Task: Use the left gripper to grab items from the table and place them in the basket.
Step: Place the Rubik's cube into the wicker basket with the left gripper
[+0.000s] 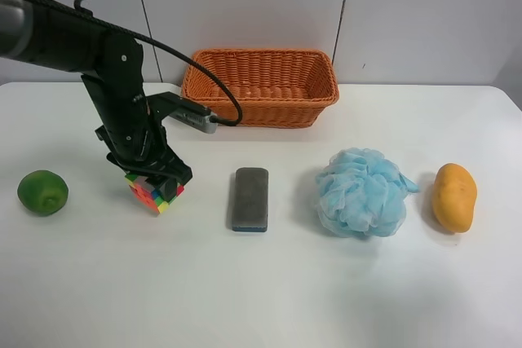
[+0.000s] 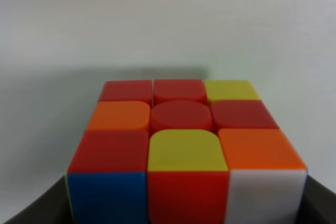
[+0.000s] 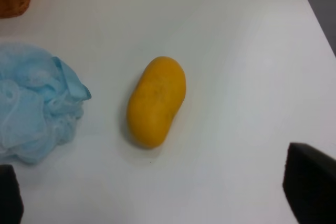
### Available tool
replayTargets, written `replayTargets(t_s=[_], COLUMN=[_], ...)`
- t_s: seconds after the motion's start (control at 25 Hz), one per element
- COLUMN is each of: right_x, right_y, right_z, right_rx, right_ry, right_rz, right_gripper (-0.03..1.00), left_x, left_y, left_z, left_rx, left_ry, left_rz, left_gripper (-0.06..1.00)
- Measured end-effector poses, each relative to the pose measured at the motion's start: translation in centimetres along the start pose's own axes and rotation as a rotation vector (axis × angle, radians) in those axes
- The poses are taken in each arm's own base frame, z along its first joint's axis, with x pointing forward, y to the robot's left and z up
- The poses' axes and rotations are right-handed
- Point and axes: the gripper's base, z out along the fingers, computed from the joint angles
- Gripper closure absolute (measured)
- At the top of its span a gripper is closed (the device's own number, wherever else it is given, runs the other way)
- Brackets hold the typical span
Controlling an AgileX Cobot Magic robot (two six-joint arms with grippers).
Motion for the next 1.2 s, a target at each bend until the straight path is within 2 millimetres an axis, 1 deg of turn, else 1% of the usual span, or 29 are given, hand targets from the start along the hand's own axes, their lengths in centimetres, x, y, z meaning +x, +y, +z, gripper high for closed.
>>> replayTargets(t_s=[0.28,0.36,0.48,0.52,0.64,0.68,0.72,0.84,0.96,1.04,1.12,1.2], right_x=[0.0,0.0,0.0,0.0,0.0,0.0,0.0,0.0,0.0,0.0,0.0,0.0], right_y=[0.0,0.0,0.0,0.0,0.0,0.0,0.0,0.0,0.0,0.0,0.0,0.0], right_z=[0.0,0.0,0.0,0.0,0.0,0.0,0.0,0.0,0.0,0.0,0.0,0.0], right_rx=[0.0,0.0,0.0,0.0,0.0,0.0,0.0,0.0,0.0,0.0,0.0,0.0], right_ry=[0.0,0.0,0.0,0.0,0.0,0.0,0.0,0.0,0.0,0.0,0.0,0.0], right_rz=[0.0,0.0,0.0,0.0,0.0,0.0,0.0,0.0,0.0,0.0,0.0,0.0], right_gripper=[-0.03,-0.03,-0.03,-0.03,-0.03,-0.03,-0.03,-0.03,-0.03,-0.03,-0.03,-0.03], left_x=[0.6,0.4,-0.9,-0.9,-2.7,-4.0,-4.8,-7.3,-10.2,-12.0,-13.7,-15.3], left_y=[0.0,0.0,0.0,0.0,0.2,0.3,0.4,0.6,0.9,1.0,1.2,1.3], left_z=[-5.6,-7.4,-10.4,-10.4,-13.4,-15.2,-15.7,-16.2,-15.6,-14.7,-14.2,-12.9], left_rx=[-0.008,-0.002,0.002,0.002,-0.002,-0.005,-0.006,-0.007,-0.006,-0.007,-0.009,-0.008], left_ry=[-0.114,-0.152,-0.212,-0.212,-0.301,-0.356,-0.376,-0.423,-0.456,-0.469,-0.497,-0.504], left_rz=[-0.044,-0.065,-0.076,-0.076,-0.079,-0.079,-0.079,-0.079,-0.076,-0.075,-0.072,-0.071], left_gripper=[0.38,0.38,0.38,0.38,0.38,0.38,0.38,0.38,0.38,0.38,0.38,0.38])
